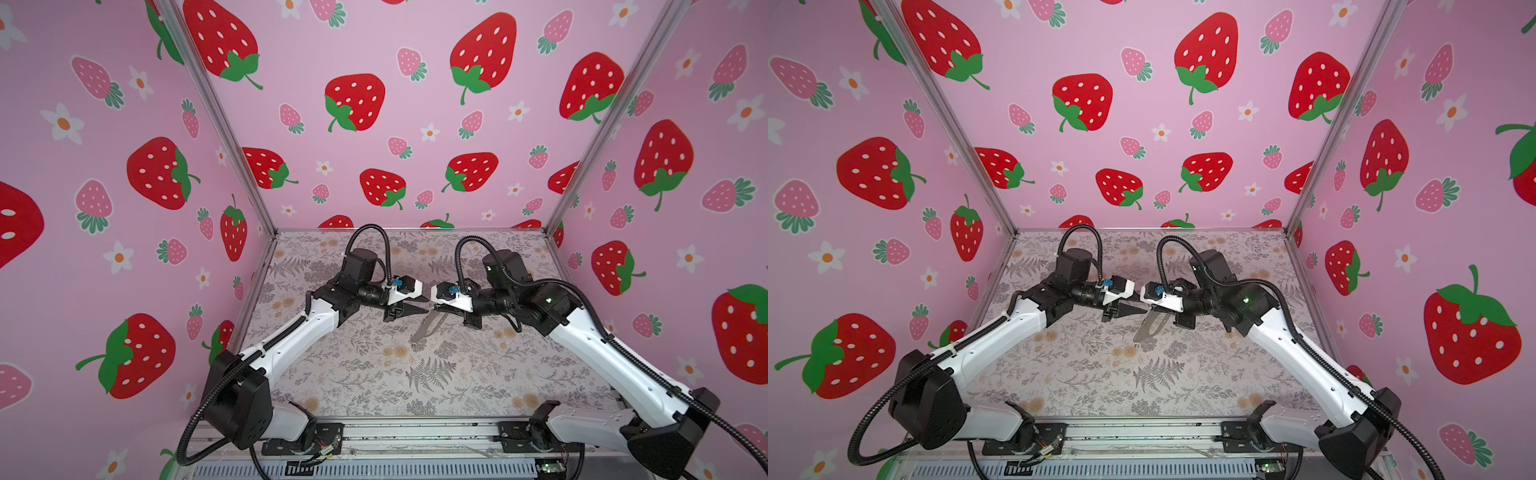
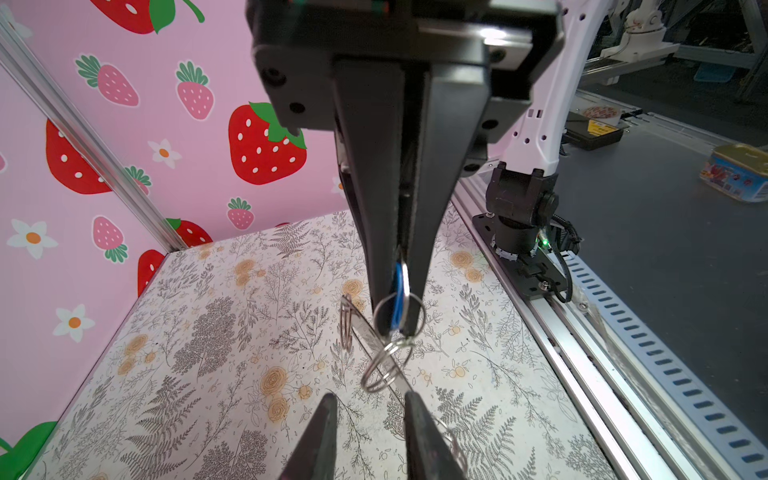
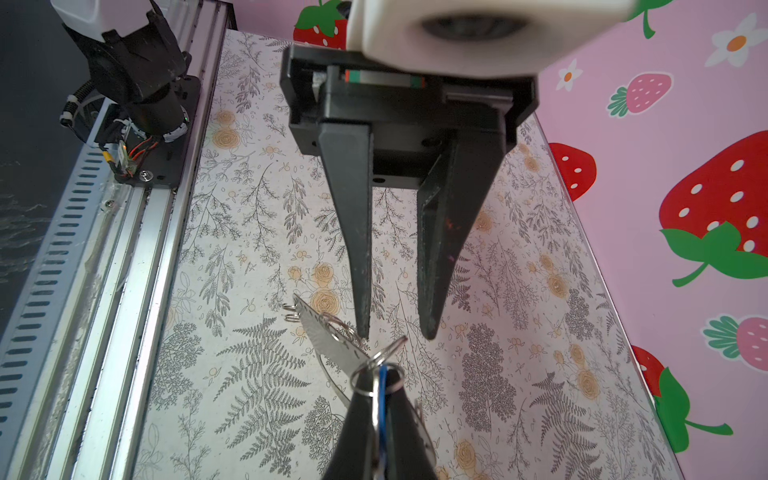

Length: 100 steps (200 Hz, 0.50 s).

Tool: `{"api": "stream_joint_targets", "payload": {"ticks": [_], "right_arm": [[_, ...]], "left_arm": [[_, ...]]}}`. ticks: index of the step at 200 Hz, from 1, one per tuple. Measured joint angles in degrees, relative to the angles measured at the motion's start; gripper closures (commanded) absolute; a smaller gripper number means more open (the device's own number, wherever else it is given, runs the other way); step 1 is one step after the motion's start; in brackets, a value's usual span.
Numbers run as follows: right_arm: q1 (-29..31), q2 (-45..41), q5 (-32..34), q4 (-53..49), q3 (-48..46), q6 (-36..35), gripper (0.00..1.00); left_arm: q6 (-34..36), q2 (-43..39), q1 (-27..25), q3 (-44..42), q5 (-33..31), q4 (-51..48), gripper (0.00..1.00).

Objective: Put the keys on the keyring

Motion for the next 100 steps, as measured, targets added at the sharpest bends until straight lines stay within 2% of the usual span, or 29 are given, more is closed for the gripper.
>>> {"api": "stream_joint_targets", "payload": {"ticks": [51,100], "right_arm": [[0.02,0.0,-0.81,0.22,-0.22,-0.42,1.0],[0.15,0.0,-0.98,0.31,-0.24,-0.46,1.0]], "left_arm": [[0.57,0.02,-0.28,0.11,0.07,-0.24,0.7],[1.07,0.04,-0.81,0.66,1.29,-0.5,0.82]]}}
